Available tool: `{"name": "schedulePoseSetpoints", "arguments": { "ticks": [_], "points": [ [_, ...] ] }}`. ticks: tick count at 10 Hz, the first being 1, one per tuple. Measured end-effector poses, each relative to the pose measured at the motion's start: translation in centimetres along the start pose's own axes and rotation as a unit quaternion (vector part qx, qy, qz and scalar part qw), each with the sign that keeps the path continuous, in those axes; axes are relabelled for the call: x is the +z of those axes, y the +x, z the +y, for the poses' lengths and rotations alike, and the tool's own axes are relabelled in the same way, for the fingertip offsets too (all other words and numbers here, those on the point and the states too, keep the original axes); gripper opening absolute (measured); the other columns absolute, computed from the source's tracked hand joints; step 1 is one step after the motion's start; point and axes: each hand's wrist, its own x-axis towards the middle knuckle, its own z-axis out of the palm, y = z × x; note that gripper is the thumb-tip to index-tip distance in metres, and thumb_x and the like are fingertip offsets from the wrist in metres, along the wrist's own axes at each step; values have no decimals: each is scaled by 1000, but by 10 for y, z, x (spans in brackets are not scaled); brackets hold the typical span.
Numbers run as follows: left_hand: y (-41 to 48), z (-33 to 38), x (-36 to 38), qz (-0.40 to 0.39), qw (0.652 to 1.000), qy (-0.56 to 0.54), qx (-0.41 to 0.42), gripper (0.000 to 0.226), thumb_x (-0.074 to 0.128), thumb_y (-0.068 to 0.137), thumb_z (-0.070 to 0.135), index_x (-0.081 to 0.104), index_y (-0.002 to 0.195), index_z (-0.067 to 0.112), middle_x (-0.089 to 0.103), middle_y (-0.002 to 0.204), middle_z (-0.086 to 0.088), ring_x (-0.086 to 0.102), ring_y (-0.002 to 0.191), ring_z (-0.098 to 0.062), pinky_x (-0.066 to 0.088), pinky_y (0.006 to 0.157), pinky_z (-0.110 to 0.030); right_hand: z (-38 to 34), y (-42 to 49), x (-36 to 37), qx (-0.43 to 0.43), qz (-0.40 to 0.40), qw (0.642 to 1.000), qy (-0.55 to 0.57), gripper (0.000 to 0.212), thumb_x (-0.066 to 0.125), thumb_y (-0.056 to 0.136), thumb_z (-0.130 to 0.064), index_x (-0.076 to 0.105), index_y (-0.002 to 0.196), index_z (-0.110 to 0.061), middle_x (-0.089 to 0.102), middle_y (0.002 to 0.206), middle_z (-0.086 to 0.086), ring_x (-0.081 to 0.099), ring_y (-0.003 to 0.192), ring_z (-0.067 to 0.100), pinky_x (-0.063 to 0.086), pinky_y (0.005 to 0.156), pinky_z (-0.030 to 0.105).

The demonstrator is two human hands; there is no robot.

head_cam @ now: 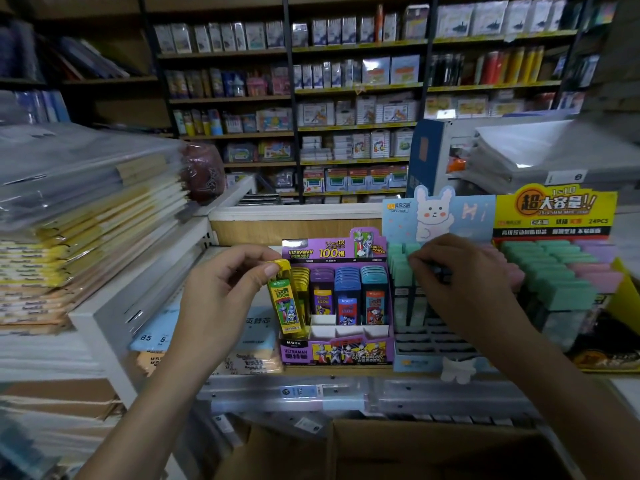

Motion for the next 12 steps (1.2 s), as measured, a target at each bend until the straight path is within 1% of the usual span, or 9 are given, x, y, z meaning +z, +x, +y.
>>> {"name": "schedulePoseSetpoints", "arguments": {
  "ticks": [3, 4, 5, 6, 7, 8, 9, 10, 12],
  "points": [
    [-10, -3, 12, -39, 995, 82, -31, 20, 74, 89, 9, 77, 88, 29, 68, 92, 12, 65, 89, -6, 46, 74, -12, 0, 0, -1, -4, -6, 1000, 8, 8, 70, 91, -10, 77, 89, -7, 69, 88, 4, 63, 77, 21, 55, 72, 39],
    [-17, -3, 15, -37, 994, 98, -36, 21, 74, 89, 9, 75, 89, 30, 66, 90, 13, 64, 89, -8, 45, 71, -11, -3, -1, -3, 1, 0, 1000, -9, 4, 73, 89, -10, 77, 86, -10, 70, 86, 2, 62, 74, 17, 43, 67, 18],
    [-20, -3, 15, -32, 995, 82, -45, 23, 74, 89, 10, 65, 96, 30, 63, 85, 11, 62, 80, -11, 47, 66, -18, -3, -1, -3, 3, -1, 1000, -11, 4, 74, 88, -9, 77, 86, -10, 70, 86, 2, 61, 73, 15, 40, 66, 15],
    [-22, -2, 15, -32, 994, 95, -44, 21, 74, 90, 13, 59, 87, 27, 65, 84, 8, 62, 80, -12, 50, 65, -28, -3, -1, -3, 1, -4, 1000, -3, 4, 73, 88, -9, 77, 88, -10, 71, 87, 2, 63, 75, 17, 49, 72, 27],
    [-25, -2, 15, -31, 991, 126, -26, 23, 73, 90, 15, 59, 83, 31, 67, 87, 10, 64, 85, -12, 52, 66, -30, -2, -2, -3, 3, -4, 1000, -4, 4, 73, 88, -9, 77, 88, -9, 71, 88, 2, 64, 76, 20, 52, 73, 31],
    [-27, -3, 16, -20, 990, 140, -27, 27, 75, 89, 13, 59, 80, 34, 65, 86, 12, 63, 83, -9, 47, 65, -19, -3, -3, -4, 0, -4, 1000, -2, 4, 73, 88, -8, 76, 88, -9, 71, 86, 2, 64, 78, 20, 48, 76, 29],
    [-29, -3, 15, -17, 991, 123, -44, 28, 76, 87, 10, 63, 80, 33, 63, 91, 15, 64, 87, -7, 49, 68, -24, -8, -4, -9, -1, 2, 1000, 1, 4, 73, 88, -7, 77, 90, -8, 73, 88, 2, 64, 81, 21, 46, 79, 26],
    [-30, -2, 7, -18, 992, 107, -57, 25, 77, 86, 8, 68, 84, 32, 65, 95, 12, 66, 89, -7, 56, 73, -32, -13, -6, -21, 13, 14, 1000, 12, 9, 71, 89, -7, 77, 96, -7, 73, 96, 5, 64, 90, 24, 50, 85, 35],
    [-42, 13, -28, 101, 993, 52, -36, 11, 75, 90, 34, 73, 102, 36, 74, 106, 10, 70, 92, -8, 58, 73, -33, -25, -31, -86, 62, 121, 989, 57, 9, 70, 92, -28, 74, 100, -30, 72, 96, -16, 64, 86, -3, 40, 76, 2]
  ]
}}
